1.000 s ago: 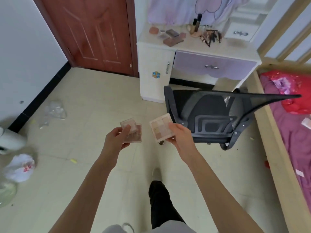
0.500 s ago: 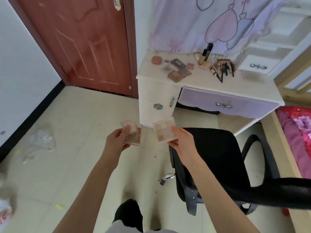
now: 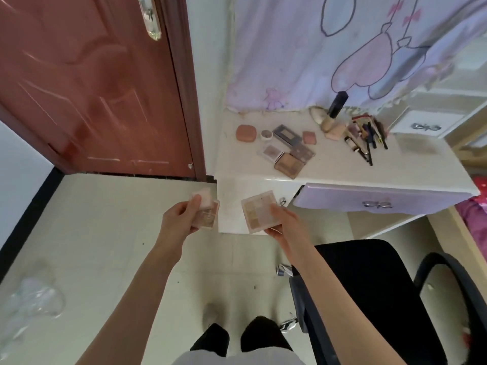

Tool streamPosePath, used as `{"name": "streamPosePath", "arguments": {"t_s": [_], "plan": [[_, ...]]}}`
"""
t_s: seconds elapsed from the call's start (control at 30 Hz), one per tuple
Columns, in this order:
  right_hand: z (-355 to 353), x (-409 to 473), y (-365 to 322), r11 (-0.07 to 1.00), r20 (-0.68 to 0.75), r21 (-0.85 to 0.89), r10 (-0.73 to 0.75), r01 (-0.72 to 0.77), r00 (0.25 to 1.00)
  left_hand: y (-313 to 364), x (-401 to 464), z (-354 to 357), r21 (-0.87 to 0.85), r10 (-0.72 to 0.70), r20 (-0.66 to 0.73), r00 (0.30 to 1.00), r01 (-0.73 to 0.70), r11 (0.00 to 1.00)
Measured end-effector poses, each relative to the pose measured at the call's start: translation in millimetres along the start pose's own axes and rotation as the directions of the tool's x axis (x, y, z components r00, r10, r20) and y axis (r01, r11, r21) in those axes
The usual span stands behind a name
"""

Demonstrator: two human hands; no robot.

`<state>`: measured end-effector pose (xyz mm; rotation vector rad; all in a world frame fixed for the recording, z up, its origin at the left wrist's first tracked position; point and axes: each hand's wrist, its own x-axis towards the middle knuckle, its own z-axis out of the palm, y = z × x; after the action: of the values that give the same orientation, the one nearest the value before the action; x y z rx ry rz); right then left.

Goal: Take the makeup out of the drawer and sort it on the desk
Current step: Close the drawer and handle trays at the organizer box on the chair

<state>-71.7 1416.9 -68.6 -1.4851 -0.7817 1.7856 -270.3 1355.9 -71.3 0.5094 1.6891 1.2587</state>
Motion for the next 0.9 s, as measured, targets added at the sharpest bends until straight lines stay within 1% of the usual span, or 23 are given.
{"name": "streamPosePath", "arguments": {"t_s": [0.1,0.2,0.33,0.4,0.53,0.6,0.67,0.77,0.9], "plan": [[11,28,-20,1.000,-0.037,0.001,-0.010,0.010,0.999,14,35,8,0.033,-0.010,0.049,0.999,0.008,0.999],[16,58,-38,1.000,-0.053,-0.011,-0.014,0.013,0.999,23,70,21,0.049,-0.026,0.063,0.998,0.023,0.999],[14,107,-65,1.000,-0.092,0.018,-0.003,0.005,0.996,34,114,47,0.077,-0.050,0.087,0.995,0.043,0.996],[9,136,-79,1.000,-0.089,0.028,-0.007,0.010,0.996,40,140,65,0.088,-0.046,0.083,0.996,0.038,0.995],[-4,200,-115,1.000,-0.066,-0.012,0.006,-0.006,0.998,54,191,108,0.067,-0.041,0.007,0.999,0.041,0.997],[-14,229,-131,0.998,-0.073,-0.041,0.047,-0.050,0.996,56,211,132,0.049,-0.080,-0.043,0.996,0.082,0.995],[-26,256,-141,0.993,-0.078,-0.105,0.051,-0.059,0.996,54,229,153,0.049,-0.135,-0.080,0.988,0.139,0.989],[-45,292,-147,0.979,-0.107,-0.192,0.052,-0.072,0.993,46,253,176,0.089,-0.212,-0.106,0.971,0.222,0.971],[-57,323,-147,0.946,-0.150,-0.286,0.116,-0.156,0.982,34,280,188,0.180,-0.281,-0.139,0.950,0.303,0.936]]}}
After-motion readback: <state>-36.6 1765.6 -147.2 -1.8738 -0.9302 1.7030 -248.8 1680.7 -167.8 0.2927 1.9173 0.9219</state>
